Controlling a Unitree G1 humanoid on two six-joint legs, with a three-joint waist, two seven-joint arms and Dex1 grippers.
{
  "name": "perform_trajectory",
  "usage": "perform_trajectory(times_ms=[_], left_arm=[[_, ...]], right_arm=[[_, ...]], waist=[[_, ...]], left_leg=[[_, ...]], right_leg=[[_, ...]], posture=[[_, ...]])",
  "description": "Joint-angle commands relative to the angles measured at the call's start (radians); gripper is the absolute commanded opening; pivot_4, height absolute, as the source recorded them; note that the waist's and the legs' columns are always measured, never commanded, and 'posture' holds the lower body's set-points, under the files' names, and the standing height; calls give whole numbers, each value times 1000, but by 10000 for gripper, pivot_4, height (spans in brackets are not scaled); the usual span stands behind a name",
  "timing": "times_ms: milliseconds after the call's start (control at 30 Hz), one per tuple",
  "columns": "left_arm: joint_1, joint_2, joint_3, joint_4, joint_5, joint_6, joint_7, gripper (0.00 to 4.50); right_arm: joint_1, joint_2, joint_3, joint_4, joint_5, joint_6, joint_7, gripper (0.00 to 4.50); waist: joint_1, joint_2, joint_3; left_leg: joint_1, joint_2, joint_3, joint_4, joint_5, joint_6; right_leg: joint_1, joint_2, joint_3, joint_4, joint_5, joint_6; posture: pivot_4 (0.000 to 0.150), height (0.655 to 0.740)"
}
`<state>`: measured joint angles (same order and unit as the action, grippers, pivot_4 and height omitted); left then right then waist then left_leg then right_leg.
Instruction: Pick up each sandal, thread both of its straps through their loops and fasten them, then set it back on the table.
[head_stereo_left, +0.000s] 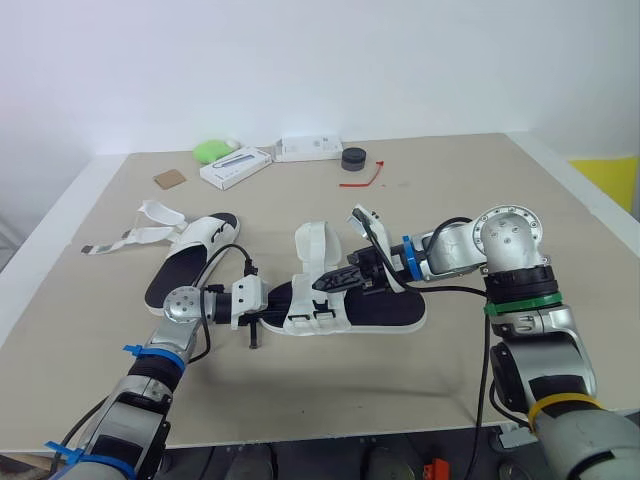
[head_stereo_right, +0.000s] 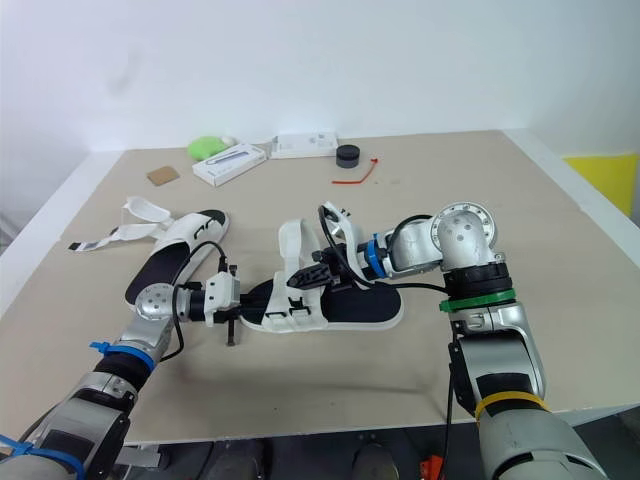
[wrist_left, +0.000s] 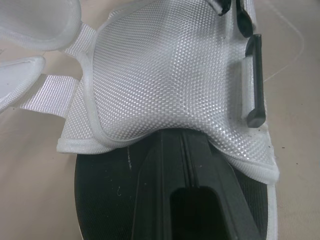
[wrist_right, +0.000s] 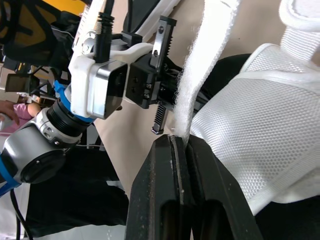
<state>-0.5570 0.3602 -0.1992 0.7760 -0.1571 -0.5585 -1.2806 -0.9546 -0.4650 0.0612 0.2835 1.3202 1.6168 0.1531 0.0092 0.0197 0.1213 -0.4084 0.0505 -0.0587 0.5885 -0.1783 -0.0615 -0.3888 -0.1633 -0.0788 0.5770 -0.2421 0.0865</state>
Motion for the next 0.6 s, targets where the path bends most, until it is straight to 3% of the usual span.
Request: perform_trajectory(times_ms=[33, 600], left_arm=[[136, 5, -131, 144, 154, 94, -30, 0], [149, 5, -133, 138, 154, 96, -29, 0]], right_arm=[[2, -17, -10, -28, 10, -2, 22, 2192], [8, -67, 104, 13, 178, -2, -36, 2192]], waist=[[0, 0, 0], [0, 0, -1]], left_leg=[[0, 0, 0, 0, 0, 0], [0, 0, 0, 0, 0, 0]], right_leg=[[0, 0, 0, 0, 0, 0], [0, 0, 0, 0, 0, 0]], posture=[[1500, 7400], [1500, 7400]])
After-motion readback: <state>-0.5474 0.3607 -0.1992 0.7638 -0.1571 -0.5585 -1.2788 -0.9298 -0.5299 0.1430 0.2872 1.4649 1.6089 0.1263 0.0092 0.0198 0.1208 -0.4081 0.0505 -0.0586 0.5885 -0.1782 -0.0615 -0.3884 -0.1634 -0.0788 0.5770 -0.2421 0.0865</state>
